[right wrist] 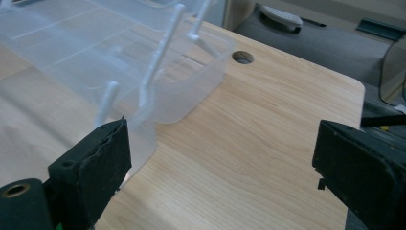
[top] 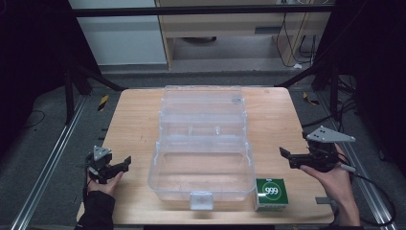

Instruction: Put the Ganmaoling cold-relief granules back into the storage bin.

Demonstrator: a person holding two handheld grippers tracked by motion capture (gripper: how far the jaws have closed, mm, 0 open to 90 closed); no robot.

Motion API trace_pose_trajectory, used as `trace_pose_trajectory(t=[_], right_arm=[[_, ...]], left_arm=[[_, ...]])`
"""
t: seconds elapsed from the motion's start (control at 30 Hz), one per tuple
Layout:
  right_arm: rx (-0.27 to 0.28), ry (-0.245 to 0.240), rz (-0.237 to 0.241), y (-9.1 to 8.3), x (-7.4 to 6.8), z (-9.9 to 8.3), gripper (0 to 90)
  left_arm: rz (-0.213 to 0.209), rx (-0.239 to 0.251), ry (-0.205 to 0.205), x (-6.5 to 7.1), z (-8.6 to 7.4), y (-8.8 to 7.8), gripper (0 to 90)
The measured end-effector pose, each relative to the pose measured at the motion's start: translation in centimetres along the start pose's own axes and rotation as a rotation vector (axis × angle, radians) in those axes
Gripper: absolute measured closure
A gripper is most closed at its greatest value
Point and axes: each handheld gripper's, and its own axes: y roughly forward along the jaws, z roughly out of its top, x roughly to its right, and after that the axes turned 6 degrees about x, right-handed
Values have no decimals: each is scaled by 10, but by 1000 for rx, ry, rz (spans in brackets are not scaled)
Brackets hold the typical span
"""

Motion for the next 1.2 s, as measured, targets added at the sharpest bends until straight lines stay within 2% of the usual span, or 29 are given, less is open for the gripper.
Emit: trace_pose_trajectory(t=[0.03, 0.07, 0.17, 0.27, 0.3, 0.37, 0.4, 0.53, 0.67, 0.83, 1.2], right_arm=[[0, 0, 0, 0, 0, 0, 62], [-10, -19, 25, -2, -3, 5, 60], [-38, -53, 60, -2, -7, 11, 52], [-60, -82, 85, -2, -9, 13, 49], [-78, -109, 115, -2, -12, 15, 47], [-87, -120, 127, -3, -13, 15, 47], [-103, -143, 150, -3, -15, 16, 44], [-124, -174, 187, -5, -19, 19, 41], [-134, -192, 211, -7, -21, 21, 40], [-172, -225, 239, -10, -24, 24, 34], [-300, -331, 313, -9, -39, 20, 25]], left_arm=[[0, -1, 1, 0, 0, 0, 219], [-2, -3, 1, 0, 0, 0, 218], [-4, -8, 6, 1, -1, 1, 219], [-5, -10, 9, 2, -1, 1, 220], [-5, -11, 11, 2, -1, 2, 220], [-6, -13, 12, 2, -1, 2, 221], [-6, -14, 14, 2, -1, 2, 221], [-6, -16, 16, 3, -1, 2, 221], [-7, -17, 17, 3, -1, 2, 222], [-8, -20, 20, 3, -1, 3, 222], [-8, -28, 26, 4, -2, 3, 221]])
